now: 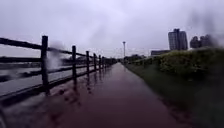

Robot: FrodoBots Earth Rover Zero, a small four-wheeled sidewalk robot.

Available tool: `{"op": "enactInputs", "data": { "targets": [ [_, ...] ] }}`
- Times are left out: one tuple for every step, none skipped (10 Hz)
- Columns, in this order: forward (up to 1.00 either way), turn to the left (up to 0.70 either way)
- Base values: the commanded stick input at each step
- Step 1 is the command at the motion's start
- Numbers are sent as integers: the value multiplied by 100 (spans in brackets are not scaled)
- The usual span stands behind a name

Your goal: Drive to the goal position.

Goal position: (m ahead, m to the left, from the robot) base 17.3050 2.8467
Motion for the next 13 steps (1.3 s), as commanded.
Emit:
{"op": "enactInputs", "data": {
  "targets": [
    [100, 1],
    [100, 1],
    [100, 1],
    [100, 1],
    [100, 1],
    [100, 1],
    [100, 1],
    [100, 1],
    [100, 1],
    [100, 1],
    [100, 1],
    [100, 1],
    [100, 1]
  ]
}}
